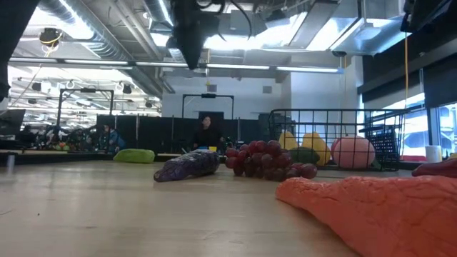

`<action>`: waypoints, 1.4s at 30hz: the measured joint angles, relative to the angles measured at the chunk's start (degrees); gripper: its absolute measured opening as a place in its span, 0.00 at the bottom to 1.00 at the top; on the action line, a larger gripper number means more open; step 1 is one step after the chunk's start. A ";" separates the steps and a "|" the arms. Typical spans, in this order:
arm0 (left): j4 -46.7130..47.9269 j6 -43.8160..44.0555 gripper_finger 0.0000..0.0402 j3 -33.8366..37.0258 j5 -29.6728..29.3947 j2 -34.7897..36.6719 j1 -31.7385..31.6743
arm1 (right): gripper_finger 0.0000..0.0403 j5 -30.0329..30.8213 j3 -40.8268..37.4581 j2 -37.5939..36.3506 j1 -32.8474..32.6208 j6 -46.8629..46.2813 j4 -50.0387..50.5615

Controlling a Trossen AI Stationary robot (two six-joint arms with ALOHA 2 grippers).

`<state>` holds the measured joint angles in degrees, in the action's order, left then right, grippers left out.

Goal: Build produce basket
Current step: Put the red grapes into the black wire basket

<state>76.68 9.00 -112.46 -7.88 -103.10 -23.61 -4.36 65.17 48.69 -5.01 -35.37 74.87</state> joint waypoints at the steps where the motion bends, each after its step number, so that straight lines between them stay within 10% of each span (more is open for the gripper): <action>1: 1.35 0.55 0.10 0.00 -0.12 0.74 0.12 | 0.00 -0.30 0.00 0.68 -0.97 -1.98 -0.09; 16: 10.65 6.84 0.10 0.00 -2.60 9.06 6.32 | 0.00 -0.28 0.00 13.88 -9.07 -10.18 -21.05; 42: 13.36 8.43 0.10 0.00 -3.87 11.31 12.08 | 0.28 0.83 0.00 43.51 6.01 -3.25 -59.98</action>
<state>90.03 17.43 -112.46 -11.75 -91.79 -11.53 -3.53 65.17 92.20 0.99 -38.63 14.90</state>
